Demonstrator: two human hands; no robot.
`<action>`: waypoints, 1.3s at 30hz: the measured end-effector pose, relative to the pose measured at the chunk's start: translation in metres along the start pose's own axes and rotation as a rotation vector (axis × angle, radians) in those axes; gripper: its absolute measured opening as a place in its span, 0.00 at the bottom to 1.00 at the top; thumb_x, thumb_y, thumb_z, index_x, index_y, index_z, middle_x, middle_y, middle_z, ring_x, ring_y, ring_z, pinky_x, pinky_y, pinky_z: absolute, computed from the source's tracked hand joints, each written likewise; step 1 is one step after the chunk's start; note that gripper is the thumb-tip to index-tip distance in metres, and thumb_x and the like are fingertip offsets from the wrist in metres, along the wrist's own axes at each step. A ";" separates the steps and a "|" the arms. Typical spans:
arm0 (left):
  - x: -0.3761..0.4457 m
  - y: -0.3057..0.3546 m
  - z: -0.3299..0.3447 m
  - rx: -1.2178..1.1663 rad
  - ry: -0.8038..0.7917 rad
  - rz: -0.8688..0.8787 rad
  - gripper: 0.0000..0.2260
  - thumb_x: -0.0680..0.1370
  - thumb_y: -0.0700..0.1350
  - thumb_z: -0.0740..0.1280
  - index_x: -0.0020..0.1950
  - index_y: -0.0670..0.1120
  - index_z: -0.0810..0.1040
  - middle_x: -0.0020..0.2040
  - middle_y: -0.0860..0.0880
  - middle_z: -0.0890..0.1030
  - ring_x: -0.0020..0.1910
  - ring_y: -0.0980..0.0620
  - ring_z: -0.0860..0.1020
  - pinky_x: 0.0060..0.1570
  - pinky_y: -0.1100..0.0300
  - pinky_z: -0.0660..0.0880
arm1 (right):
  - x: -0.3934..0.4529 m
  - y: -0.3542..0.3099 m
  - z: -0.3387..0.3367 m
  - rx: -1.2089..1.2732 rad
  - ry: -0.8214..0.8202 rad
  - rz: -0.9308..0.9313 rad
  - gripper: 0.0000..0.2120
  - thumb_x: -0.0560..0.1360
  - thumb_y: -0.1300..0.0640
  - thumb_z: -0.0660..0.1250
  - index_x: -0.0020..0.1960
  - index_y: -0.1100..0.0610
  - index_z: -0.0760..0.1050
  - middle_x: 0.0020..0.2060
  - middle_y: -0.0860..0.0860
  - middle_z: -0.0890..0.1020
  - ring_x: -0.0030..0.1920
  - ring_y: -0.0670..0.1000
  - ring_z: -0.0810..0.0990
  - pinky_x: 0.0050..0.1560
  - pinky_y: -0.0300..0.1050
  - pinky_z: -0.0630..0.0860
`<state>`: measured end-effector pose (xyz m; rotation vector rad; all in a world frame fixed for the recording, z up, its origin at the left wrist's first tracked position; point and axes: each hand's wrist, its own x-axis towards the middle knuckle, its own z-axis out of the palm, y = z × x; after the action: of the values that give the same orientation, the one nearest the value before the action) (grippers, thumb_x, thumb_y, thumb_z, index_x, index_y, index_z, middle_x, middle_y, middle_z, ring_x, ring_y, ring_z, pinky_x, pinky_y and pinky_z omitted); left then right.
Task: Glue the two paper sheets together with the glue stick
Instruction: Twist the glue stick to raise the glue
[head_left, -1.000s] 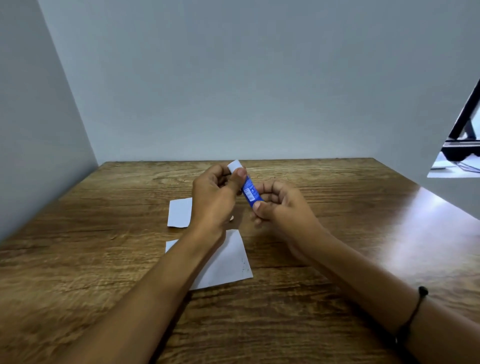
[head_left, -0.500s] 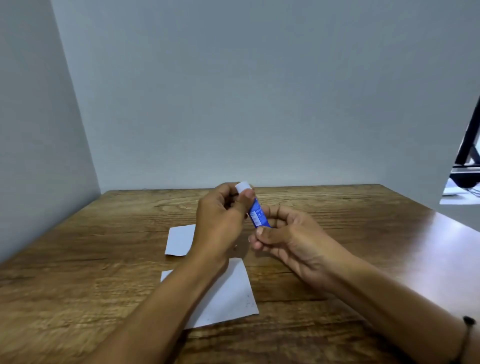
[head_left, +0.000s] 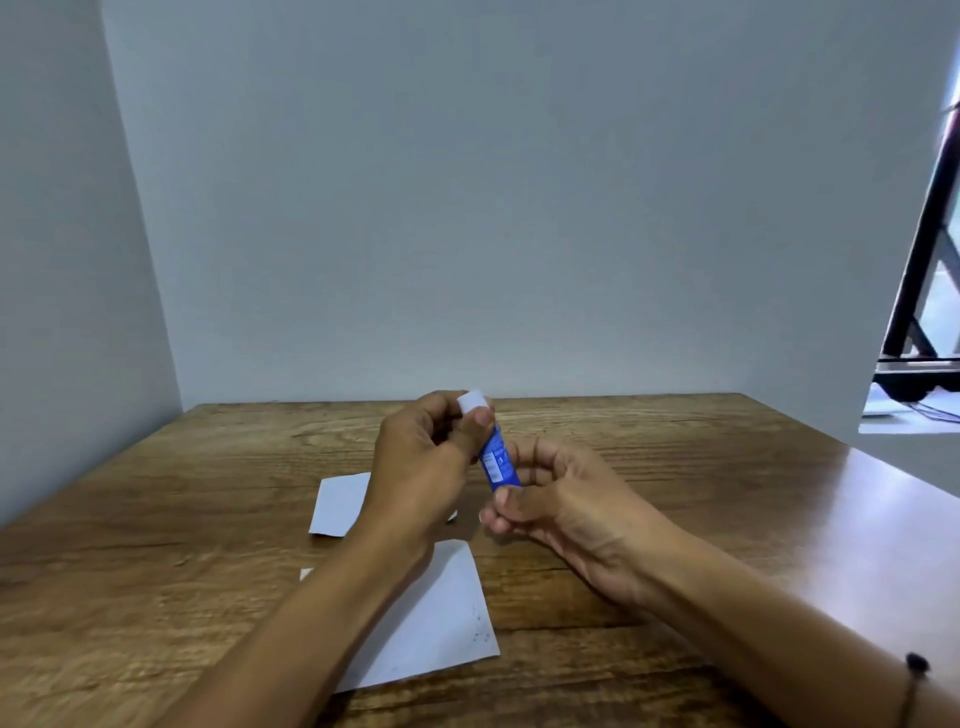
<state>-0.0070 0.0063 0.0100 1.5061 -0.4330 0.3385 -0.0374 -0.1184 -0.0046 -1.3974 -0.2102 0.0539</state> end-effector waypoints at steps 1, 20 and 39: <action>0.001 0.001 0.000 0.001 -0.008 0.011 0.08 0.75 0.40 0.66 0.37 0.50 0.79 0.30 0.57 0.80 0.30 0.64 0.76 0.33 0.72 0.73 | 0.000 -0.002 -0.001 0.000 -0.002 -0.001 0.11 0.71 0.75 0.62 0.47 0.62 0.75 0.27 0.53 0.80 0.30 0.51 0.80 0.35 0.40 0.79; 0.004 -0.001 0.000 -0.020 -0.051 0.026 0.07 0.74 0.39 0.66 0.37 0.48 0.79 0.29 0.55 0.79 0.27 0.63 0.75 0.29 0.73 0.72 | 0.000 -0.008 -0.003 -0.034 -0.061 0.047 0.11 0.72 0.73 0.62 0.48 0.63 0.78 0.33 0.58 0.81 0.34 0.51 0.82 0.40 0.39 0.81; 0.003 0.001 -0.001 -0.010 -0.047 0.041 0.07 0.74 0.40 0.66 0.38 0.48 0.79 0.32 0.53 0.78 0.28 0.64 0.74 0.31 0.72 0.72 | 0.002 -0.005 -0.002 -0.133 0.005 -0.036 0.10 0.69 0.71 0.68 0.46 0.59 0.78 0.30 0.51 0.78 0.29 0.48 0.76 0.34 0.41 0.75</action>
<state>-0.0043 0.0071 0.0122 1.4989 -0.5023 0.3332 -0.0359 -0.1211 0.0002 -1.5257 -0.2383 0.0072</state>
